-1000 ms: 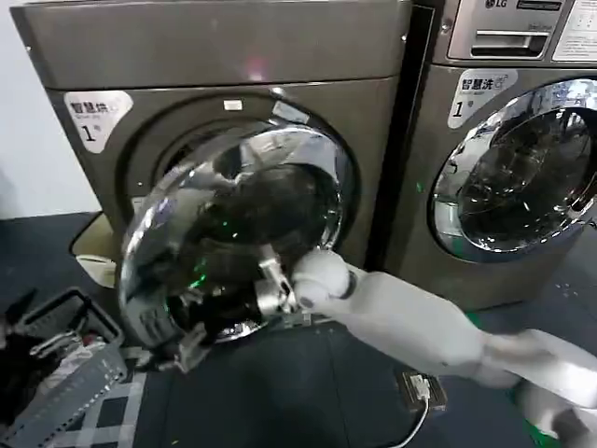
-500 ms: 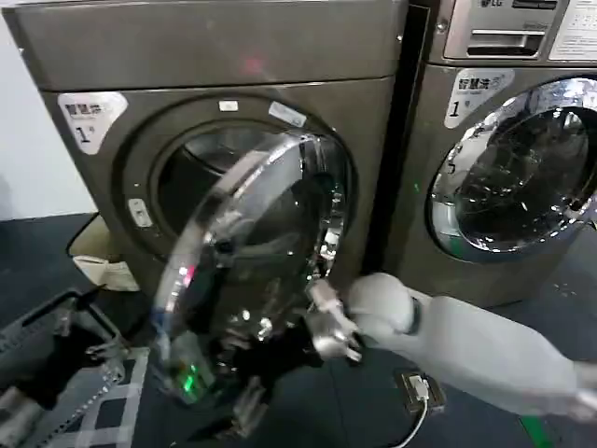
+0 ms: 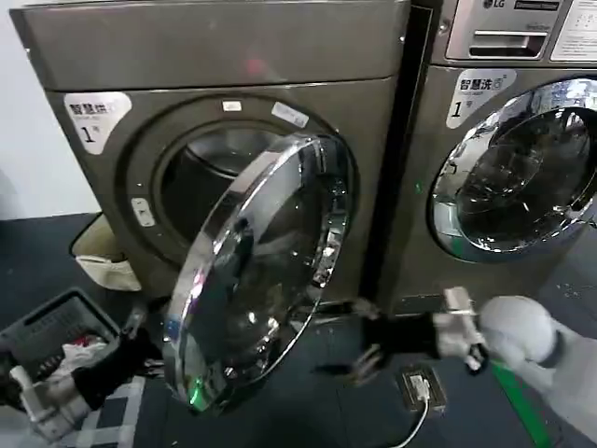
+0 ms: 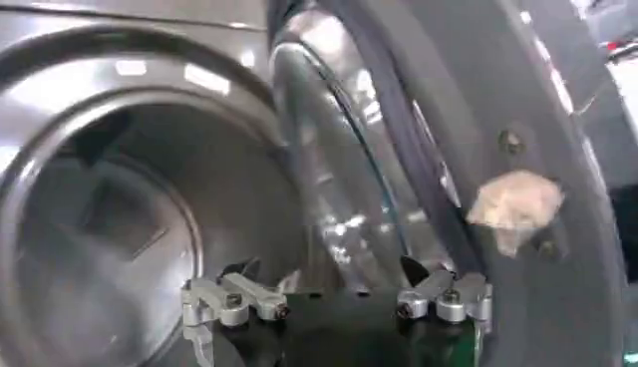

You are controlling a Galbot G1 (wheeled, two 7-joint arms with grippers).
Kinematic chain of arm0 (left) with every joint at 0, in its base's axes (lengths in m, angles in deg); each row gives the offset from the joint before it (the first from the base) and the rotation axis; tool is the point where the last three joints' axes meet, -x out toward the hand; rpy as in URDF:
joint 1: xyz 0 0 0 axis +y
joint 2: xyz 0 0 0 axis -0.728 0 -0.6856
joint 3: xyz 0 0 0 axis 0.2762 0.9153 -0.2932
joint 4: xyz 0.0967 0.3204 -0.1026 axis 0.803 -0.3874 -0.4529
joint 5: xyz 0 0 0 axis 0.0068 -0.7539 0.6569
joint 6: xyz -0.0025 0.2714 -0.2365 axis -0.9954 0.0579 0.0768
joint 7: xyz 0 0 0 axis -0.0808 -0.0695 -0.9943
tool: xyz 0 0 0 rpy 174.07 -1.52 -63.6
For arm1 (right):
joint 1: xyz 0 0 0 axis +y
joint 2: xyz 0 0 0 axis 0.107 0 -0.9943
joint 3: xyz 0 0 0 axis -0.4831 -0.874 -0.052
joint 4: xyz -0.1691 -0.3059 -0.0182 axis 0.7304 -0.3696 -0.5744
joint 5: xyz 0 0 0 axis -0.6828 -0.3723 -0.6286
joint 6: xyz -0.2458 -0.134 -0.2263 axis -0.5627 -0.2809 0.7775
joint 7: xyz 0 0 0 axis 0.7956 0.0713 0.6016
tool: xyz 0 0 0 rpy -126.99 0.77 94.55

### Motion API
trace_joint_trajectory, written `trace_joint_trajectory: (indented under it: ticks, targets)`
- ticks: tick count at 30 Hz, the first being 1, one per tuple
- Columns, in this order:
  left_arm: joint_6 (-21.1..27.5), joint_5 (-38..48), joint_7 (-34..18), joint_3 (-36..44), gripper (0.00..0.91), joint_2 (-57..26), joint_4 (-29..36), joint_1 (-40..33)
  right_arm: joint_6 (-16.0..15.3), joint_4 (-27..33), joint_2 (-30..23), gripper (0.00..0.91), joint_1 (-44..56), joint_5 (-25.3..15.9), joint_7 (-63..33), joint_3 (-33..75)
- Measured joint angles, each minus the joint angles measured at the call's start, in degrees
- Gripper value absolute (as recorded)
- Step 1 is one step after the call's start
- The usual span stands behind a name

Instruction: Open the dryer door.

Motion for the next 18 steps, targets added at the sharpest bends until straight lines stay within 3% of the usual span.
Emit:
trace_joint_trajectory:
  ticks: [8,18]
  targets:
    - [-1.1,-0.3,1.7,6.0,0.907,-4.5,2.7,-2.0,3.1,0.7,11.5,0.907,24.6,-7.7,-2.4,25.0]
    - [-0.7,-0.6,1.5,13.4,0.907,-6.8,6.9,-7.2,2.1,7.0,11.8,0.907,50.3,-13.1,-6.2,51.8]
